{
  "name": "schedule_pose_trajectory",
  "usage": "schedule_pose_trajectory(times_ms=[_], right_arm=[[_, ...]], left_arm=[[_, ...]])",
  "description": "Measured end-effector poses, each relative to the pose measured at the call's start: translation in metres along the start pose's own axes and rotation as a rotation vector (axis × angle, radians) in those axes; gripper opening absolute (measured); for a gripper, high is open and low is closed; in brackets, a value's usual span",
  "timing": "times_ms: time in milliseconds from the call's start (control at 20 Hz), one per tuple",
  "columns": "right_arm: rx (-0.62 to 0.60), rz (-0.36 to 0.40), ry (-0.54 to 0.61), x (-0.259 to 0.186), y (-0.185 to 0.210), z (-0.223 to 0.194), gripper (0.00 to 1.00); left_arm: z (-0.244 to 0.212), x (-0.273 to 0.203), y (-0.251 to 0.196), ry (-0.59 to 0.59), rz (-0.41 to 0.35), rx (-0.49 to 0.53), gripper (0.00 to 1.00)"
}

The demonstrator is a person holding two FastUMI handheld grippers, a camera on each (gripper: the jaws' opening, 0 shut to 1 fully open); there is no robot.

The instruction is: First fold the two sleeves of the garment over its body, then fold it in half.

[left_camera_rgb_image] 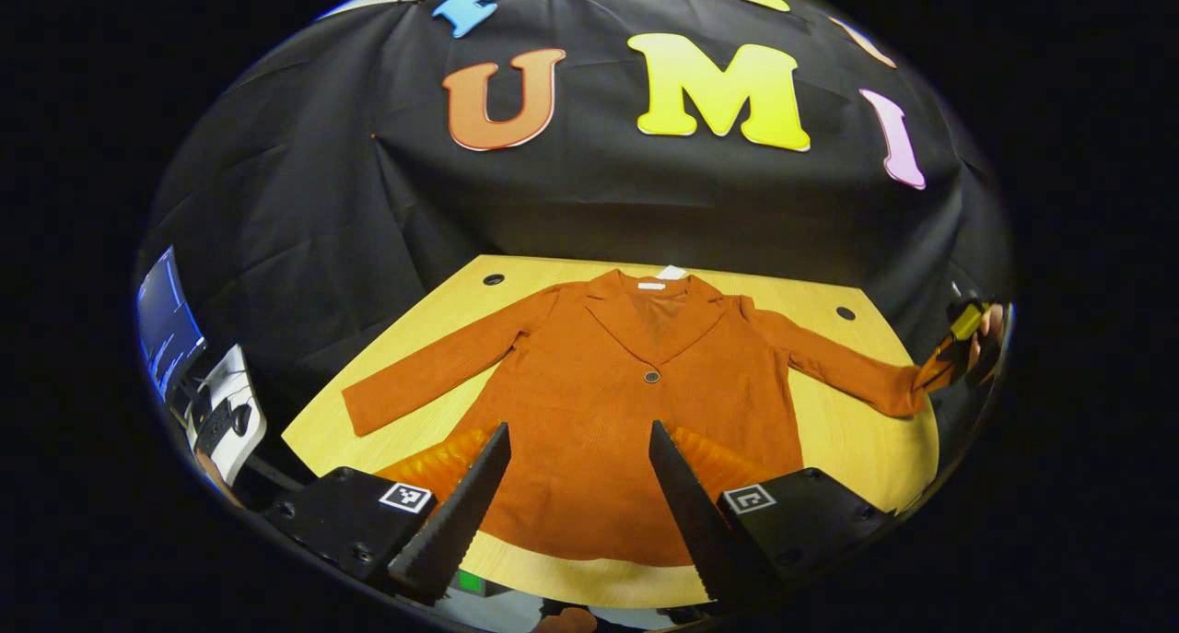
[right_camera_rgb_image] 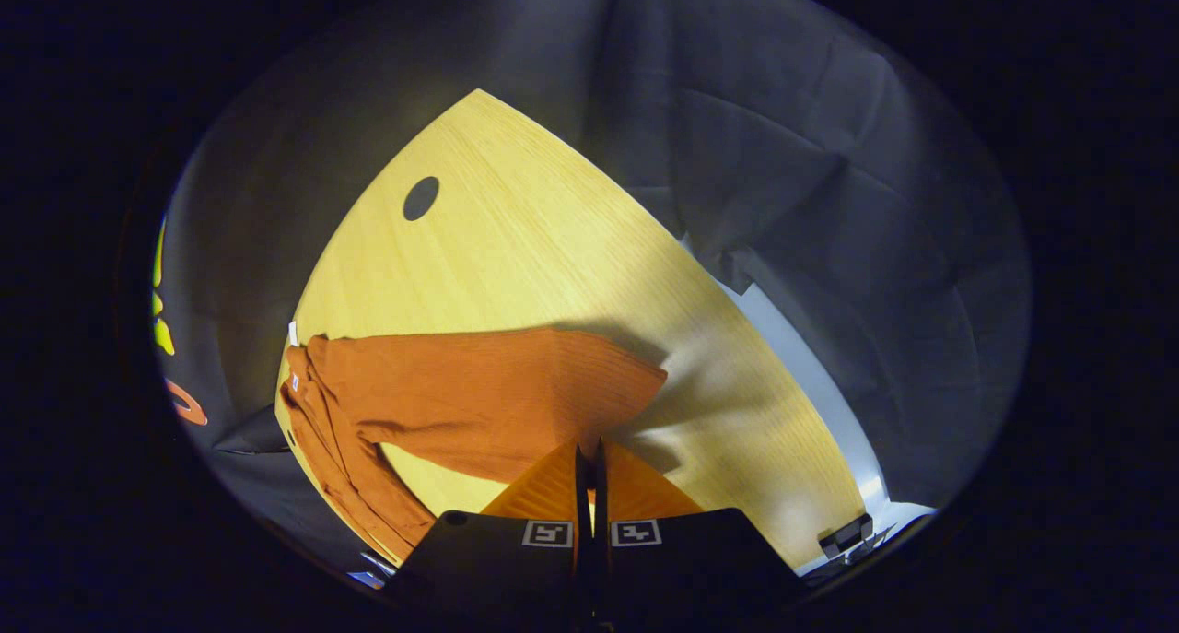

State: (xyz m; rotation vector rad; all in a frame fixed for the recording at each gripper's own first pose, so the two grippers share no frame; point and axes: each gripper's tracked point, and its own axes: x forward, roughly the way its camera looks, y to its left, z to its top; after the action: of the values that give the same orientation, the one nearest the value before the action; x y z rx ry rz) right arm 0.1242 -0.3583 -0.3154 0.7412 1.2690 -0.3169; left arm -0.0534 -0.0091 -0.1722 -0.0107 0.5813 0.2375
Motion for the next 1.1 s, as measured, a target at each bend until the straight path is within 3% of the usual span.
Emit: schedule_pose_trajectory(times_ms=[150, 300, 450, 650, 1100], right_arm=[[-0.025, 0.006, -0.063, -0.03, 0.028, -0.002, 0.0], [-0.054, 0.013, -0.119, -0.056, 0.074, -0.012, 0.01], [-0.107, 0.015, -0.155, -0.076, 0.125, -0.03, 0.0], [-0.188, 0.023, -0.166, -0.08, 0.204, -0.061, 0.0], [-0.398, 0.168, -0.16, -0.059, 0.429, -0.147, 0.0]], left_arm=[[-0.009, 0.013, 0.016, 0.025, -0.065, 0.027, 0.96], [-0.033, 0.026, 0.033, 0.068, -0.154, 0.086, 0.96], [-0.061, 0.037, 0.06, 0.116, -0.192, 0.129, 0.96], [-0.084, 0.045, 0.104, 0.141, -0.208, 0.13, 0.96], [-0.101, 0.067, 0.197, 0.181, -0.169, 0.081, 0.96]])
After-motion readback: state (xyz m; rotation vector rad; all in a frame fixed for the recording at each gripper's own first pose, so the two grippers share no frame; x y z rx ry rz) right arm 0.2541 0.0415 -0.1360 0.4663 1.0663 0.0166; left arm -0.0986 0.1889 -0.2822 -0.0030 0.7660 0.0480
